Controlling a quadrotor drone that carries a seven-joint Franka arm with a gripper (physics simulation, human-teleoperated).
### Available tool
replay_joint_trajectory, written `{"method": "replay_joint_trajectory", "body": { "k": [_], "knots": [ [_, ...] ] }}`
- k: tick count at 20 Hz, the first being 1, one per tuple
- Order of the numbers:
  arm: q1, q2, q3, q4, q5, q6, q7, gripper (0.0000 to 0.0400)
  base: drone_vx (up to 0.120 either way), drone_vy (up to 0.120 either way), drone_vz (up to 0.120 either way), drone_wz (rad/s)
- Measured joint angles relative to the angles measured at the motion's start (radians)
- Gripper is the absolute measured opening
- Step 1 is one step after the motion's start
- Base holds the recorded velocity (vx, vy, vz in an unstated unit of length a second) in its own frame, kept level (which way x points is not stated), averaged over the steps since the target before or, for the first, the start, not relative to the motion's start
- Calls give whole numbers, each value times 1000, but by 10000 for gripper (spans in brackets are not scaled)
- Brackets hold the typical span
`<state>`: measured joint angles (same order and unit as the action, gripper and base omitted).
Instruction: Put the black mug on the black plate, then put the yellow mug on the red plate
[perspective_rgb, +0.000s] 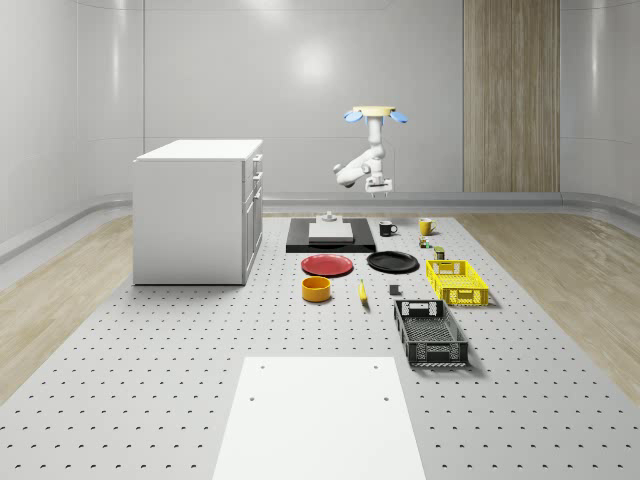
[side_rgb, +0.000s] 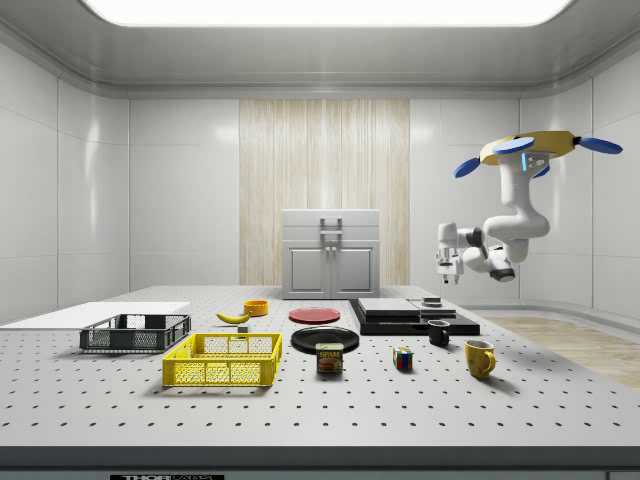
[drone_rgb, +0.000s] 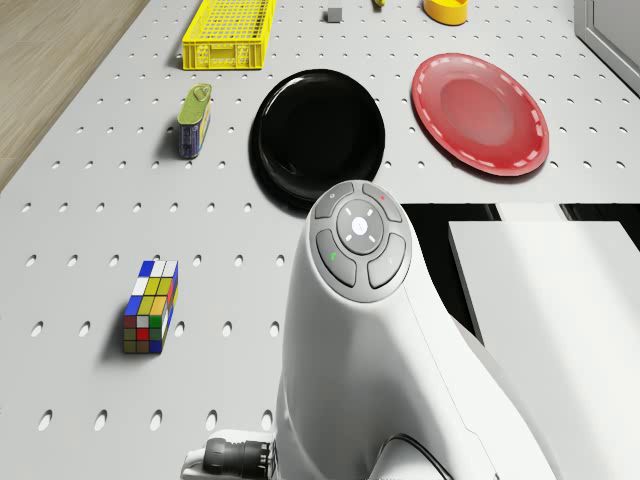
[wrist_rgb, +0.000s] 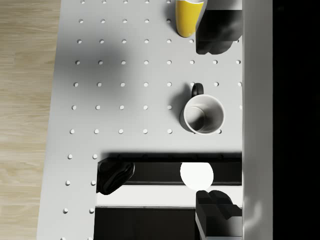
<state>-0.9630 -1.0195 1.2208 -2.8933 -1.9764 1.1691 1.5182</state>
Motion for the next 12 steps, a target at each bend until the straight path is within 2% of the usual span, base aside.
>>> {"method": "replay_joint_trajectory", "body": {
  "k": [9, 12],
  "knots": [
    [-71, -59, 39, -2, -1, 8, 51, 400, 120, 0, -120, 0],
    [-83, -76, 47, -2, 5, 19, 61, 400, 27, 0, -120, 0]
  ]
}}
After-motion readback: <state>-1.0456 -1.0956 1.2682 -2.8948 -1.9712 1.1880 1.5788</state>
